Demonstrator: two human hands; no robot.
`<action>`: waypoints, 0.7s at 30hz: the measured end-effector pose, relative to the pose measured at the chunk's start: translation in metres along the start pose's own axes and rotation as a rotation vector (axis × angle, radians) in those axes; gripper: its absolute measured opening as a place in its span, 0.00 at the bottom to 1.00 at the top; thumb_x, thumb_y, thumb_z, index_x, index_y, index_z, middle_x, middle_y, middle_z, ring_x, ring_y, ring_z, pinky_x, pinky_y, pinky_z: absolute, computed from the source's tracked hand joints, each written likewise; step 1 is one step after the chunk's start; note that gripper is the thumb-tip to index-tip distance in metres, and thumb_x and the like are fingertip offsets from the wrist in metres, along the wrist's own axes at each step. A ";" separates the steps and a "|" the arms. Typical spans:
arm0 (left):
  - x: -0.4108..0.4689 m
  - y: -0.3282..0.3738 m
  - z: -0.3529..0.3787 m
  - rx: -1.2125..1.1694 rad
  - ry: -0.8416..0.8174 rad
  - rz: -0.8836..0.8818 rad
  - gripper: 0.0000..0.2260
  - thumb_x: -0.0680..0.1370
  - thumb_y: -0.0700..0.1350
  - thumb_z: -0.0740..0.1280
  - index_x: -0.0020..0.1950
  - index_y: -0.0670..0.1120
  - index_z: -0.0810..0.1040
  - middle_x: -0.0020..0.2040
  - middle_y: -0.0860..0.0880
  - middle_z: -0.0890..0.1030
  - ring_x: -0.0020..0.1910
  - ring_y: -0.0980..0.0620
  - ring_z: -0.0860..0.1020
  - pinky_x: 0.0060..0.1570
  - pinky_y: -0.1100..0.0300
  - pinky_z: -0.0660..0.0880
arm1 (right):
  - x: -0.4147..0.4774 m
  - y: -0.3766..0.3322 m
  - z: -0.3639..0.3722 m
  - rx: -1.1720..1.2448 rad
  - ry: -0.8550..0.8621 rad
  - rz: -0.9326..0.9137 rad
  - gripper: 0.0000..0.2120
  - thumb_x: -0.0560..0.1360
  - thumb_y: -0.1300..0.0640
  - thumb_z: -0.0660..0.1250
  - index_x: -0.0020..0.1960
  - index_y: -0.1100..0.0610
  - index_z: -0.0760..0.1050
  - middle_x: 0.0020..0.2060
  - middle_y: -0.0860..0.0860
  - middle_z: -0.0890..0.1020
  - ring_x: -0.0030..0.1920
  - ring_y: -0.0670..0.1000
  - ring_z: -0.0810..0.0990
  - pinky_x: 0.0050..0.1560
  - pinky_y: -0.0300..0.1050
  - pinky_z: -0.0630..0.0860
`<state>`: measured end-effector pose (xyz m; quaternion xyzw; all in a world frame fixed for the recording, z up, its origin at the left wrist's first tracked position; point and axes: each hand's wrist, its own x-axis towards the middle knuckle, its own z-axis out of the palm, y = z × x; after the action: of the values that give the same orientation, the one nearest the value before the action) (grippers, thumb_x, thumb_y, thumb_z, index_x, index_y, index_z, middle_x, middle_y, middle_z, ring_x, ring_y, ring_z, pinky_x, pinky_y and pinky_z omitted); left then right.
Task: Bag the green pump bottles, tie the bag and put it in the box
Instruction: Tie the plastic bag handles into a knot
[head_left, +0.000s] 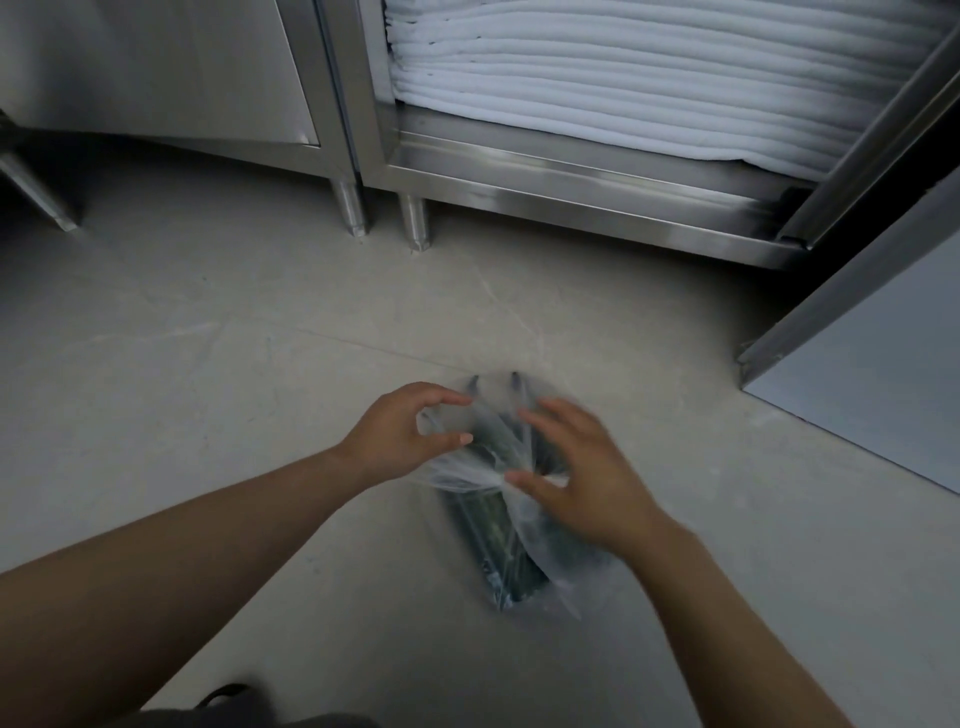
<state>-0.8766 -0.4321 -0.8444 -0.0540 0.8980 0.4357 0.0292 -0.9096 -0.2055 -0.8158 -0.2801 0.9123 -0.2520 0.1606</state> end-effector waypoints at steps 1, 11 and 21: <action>-0.001 -0.002 0.000 0.035 0.001 0.027 0.18 0.70 0.50 0.74 0.59 0.53 0.78 0.57 0.55 0.76 0.59 0.56 0.74 0.53 0.76 0.64 | 0.000 -0.001 0.016 -0.044 -0.025 -0.005 0.35 0.70 0.31 0.56 0.74 0.41 0.56 0.75 0.47 0.57 0.75 0.52 0.54 0.73 0.53 0.55; -0.015 -0.033 0.029 0.277 -0.109 0.081 0.41 0.68 0.75 0.40 0.74 0.53 0.60 0.76 0.44 0.58 0.75 0.48 0.56 0.69 0.64 0.49 | 0.009 0.023 0.086 -0.021 0.108 -0.026 0.33 0.74 0.29 0.45 0.75 0.38 0.41 0.76 0.48 0.42 0.76 0.55 0.46 0.74 0.55 0.51; -0.014 -0.057 0.040 0.281 -0.146 0.058 0.40 0.69 0.74 0.39 0.73 0.53 0.60 0.75 0.44 0.59 0.74 0.46 0.58 0.71 0.59 0.52 | 0.018 0.018 0.103 -0.177 0.258 -0.091 0.31 0.75 0.31 0.44 0.73 0.43 0.55 0.59 0.55 0.78 0.51 0.55 0.81 0.39 0.44 0.80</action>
<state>-0.8560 -0.4350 -0.9124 0.0086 0.9467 0.3094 0.0892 -0.8868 -0.2419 -0.9132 -0.2997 0.9303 -0.2116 0.0054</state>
